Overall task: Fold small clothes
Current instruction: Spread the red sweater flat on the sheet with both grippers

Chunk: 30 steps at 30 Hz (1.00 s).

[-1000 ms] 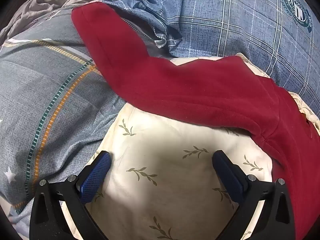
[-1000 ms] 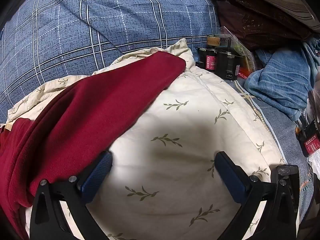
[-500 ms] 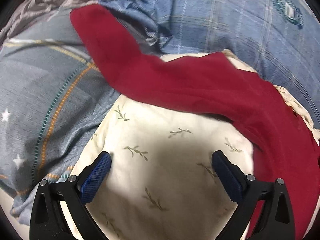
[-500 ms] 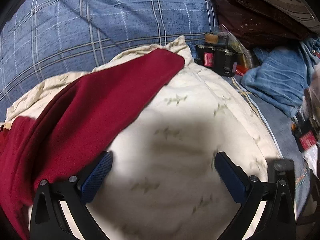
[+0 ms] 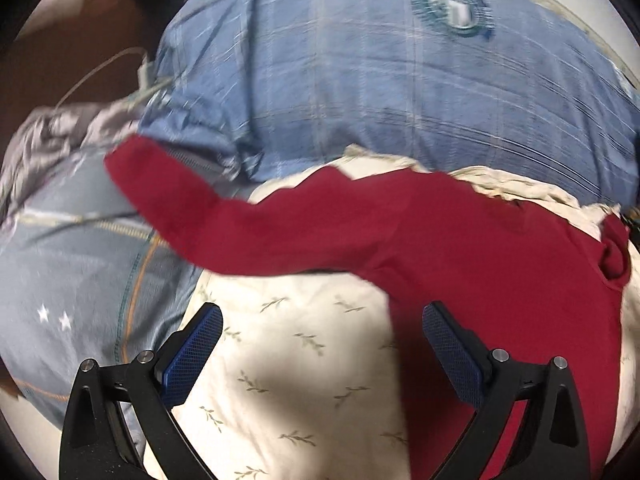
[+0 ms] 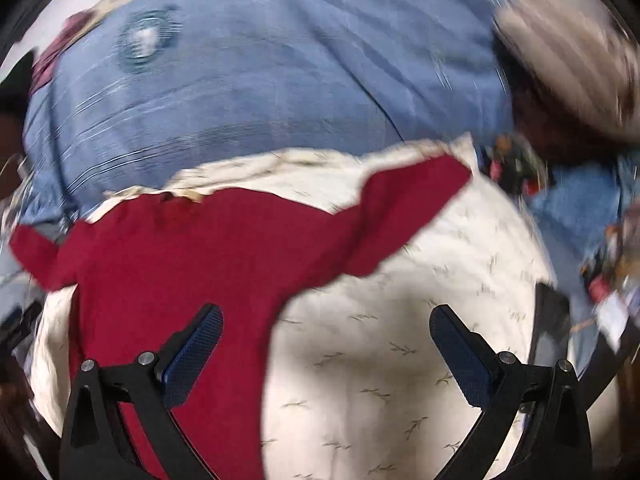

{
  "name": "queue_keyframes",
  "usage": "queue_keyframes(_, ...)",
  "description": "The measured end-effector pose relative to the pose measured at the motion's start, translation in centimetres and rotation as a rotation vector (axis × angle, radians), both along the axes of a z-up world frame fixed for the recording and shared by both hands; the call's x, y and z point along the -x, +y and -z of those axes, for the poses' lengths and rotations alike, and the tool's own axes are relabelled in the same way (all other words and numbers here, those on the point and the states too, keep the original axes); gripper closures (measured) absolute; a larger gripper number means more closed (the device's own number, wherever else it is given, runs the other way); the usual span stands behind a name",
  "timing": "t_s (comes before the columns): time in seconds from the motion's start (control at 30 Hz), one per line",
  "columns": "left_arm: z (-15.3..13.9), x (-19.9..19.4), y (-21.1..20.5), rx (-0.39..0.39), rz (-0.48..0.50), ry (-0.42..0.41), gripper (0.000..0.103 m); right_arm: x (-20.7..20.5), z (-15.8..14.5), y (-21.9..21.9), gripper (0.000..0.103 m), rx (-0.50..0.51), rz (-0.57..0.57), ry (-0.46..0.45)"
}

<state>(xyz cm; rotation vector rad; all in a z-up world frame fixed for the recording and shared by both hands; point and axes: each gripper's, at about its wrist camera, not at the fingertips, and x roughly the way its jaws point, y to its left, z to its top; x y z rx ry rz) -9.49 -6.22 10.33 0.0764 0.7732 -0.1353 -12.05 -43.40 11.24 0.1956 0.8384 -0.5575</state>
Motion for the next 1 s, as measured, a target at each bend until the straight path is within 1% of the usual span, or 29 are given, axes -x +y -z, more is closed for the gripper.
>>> queue_keyframes(0.1,-1.5,1.0,-0.6,-0.008,0.032,-0.031,0.003,-1.2,-0.9,2.4,0.0,-0.033,-0.053,-0.016)
queue_keyframes(0.2,-3.1,1.8,-0.9,-0.002,0.049,-0.065,0.003,-3.1,-1.2,4.8,0.0,-0.042,-0.087,-0.029)
queue_keyframes(0.3,-4.1,2.4,-0.9,0.009,0.058,-0.087,0.003,-5.2,-1.3,7.3,0.0,-0.028,-0.123,-0.027)
queue_keyframes(0.4,-4.8,2.7,-1.0,-0.001,0.064,-0.098,0.003,-6.9,-1.0,9.1,0.0,-0.05,-0.159,-0.039)
queue_keyframes(0.47,-5.0,2.9,-0.9,-0.011,0.059,-0.104,0.003,-8.2,-0.6,10.4,0.0,-0.04,-0.171,-0.042)
queue_keyframes(0.6,-4.9,2.7,-1.0,-0.027,0.049,-0.114,0.003,-10.6,0.2,12.6,0.0,0.058,-0.193,-0.024)
queue_keyframes(0.7,-4.4,2.1,-0.9,-0.017,0.043,-0.095,0.003,-11.8,1.1,13.6,0.0,0.102,-0.21,-0.002)
queue_keyframes(0.83,-3.8,1.5,-0.8,-0.008,0.033,-0.078,0.003,-12.3,2.1,14.3,0.0,0.129,-0.222,0.015)
queue_keyframes(1.0,-2.8,0.9,-1.0,-0.019,0.031,-0.07,0.003,-12.4,3.4,15.0,0.0,0.133,-0.244,0.028)
